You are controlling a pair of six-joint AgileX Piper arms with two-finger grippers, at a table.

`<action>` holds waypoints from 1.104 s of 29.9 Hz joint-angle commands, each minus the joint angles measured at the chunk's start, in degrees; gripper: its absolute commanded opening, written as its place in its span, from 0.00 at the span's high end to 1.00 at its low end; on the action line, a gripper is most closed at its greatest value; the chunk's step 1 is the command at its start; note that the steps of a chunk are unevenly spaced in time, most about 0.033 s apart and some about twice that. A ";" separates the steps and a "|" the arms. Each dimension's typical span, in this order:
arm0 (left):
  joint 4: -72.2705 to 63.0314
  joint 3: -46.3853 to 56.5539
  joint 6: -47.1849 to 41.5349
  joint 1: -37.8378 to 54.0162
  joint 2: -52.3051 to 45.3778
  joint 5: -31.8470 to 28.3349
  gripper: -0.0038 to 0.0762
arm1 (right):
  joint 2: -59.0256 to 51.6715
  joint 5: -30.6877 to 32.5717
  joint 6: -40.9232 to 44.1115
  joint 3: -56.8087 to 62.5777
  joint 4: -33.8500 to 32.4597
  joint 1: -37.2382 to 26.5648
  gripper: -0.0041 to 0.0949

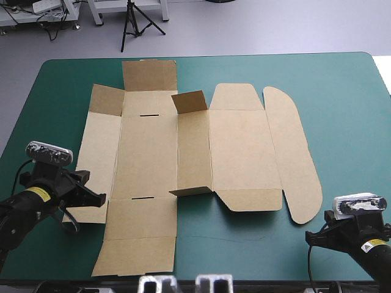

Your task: Fold the box

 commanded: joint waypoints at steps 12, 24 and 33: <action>19.56 -11.42 -14.19 2.12 16.94 -7.21 0.96 | 0.60 -2.78 -0.21 -1.55 1.20 -0.11 0.98; 1.99 -29.61 -10.65 17.65 32.11 4.36 0.96 | 0.60 -2.88 -0.21 -1.55 1.20 -0.11 0.98; 7.09 -31.31 -11.72 17.99 35.23 11.17 0.96 | 0.60 -3.08 -0.21 -1.55 1.20 -0.11 0.98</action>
